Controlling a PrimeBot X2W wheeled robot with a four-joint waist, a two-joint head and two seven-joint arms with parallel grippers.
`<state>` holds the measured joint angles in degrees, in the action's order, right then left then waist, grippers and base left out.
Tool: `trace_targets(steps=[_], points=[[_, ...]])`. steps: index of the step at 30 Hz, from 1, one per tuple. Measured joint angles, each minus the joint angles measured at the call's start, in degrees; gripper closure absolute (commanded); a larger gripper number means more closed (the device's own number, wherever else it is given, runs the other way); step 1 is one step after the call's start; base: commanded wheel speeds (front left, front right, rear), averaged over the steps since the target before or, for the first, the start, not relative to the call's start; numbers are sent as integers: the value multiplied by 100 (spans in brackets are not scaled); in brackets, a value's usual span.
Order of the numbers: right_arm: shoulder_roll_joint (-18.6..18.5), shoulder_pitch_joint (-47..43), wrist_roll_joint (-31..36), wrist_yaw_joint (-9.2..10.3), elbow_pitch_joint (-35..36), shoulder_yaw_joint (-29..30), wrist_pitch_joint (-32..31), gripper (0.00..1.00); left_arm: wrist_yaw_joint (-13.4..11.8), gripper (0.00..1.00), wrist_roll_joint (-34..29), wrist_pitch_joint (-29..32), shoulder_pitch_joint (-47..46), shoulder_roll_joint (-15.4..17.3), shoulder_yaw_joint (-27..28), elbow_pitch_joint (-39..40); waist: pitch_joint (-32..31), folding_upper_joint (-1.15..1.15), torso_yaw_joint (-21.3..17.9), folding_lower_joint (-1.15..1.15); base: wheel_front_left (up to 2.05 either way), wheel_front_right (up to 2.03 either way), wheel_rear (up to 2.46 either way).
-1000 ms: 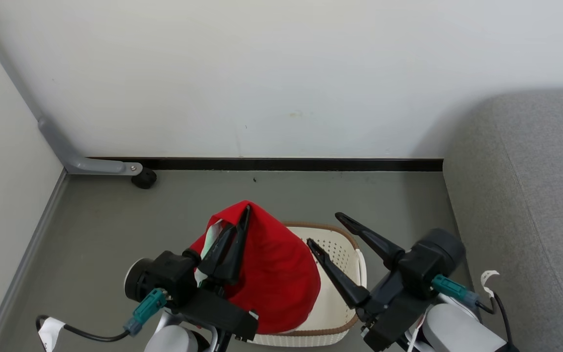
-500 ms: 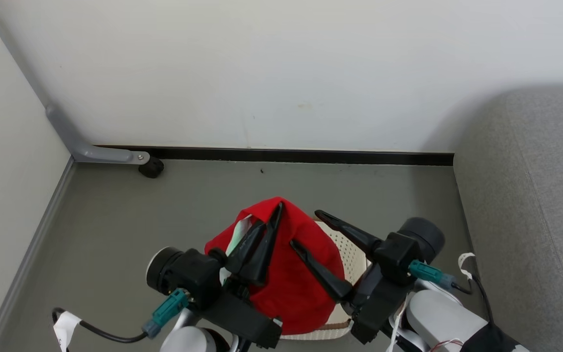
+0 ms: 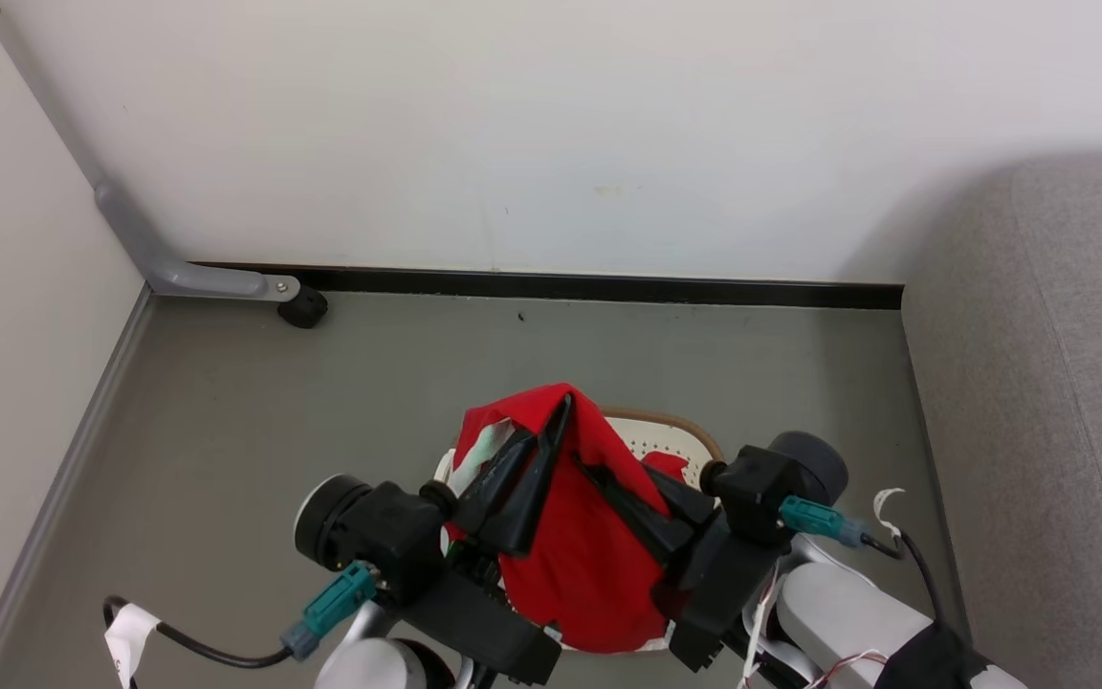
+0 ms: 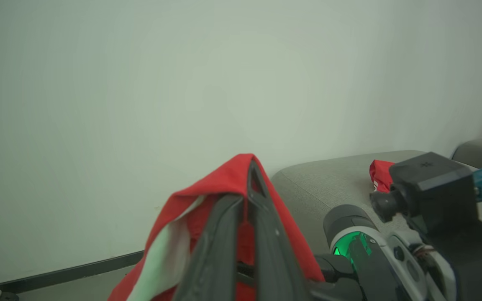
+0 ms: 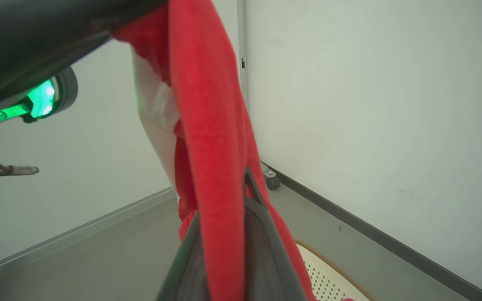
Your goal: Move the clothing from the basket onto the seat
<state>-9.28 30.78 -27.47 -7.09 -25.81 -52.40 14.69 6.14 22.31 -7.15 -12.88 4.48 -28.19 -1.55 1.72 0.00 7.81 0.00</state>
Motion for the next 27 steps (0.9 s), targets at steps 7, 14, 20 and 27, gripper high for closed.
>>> trace_targets(steps=[7, 14, 20, 27], points=[[-250, 42, -198, -4, 98, 214, 0, 100, -45, 0, -1, 0, 60, 99, 97, -8, 29, 0, -112, 0, 0, 0, 0], [-519, 43, -279, -4, 225, 581, 0, 100, -104, 0, -2, 0, 327, 157, 38, -38, 75, 0, -292, 0, 0, 0, 0], [-526, 40, -285, -4, 324, 671, 0, 100, -104, 0, -8, -1, 408, 178, 2, -38, 106, 0, -474, 0, 0, 0, 0], [-506, 27, -283, -4, 456, 701, 0, 100, -110, 0, -15, -9, 497, 274, 53, -2, 113, 0, -843, 0, 0, 0, 0]])
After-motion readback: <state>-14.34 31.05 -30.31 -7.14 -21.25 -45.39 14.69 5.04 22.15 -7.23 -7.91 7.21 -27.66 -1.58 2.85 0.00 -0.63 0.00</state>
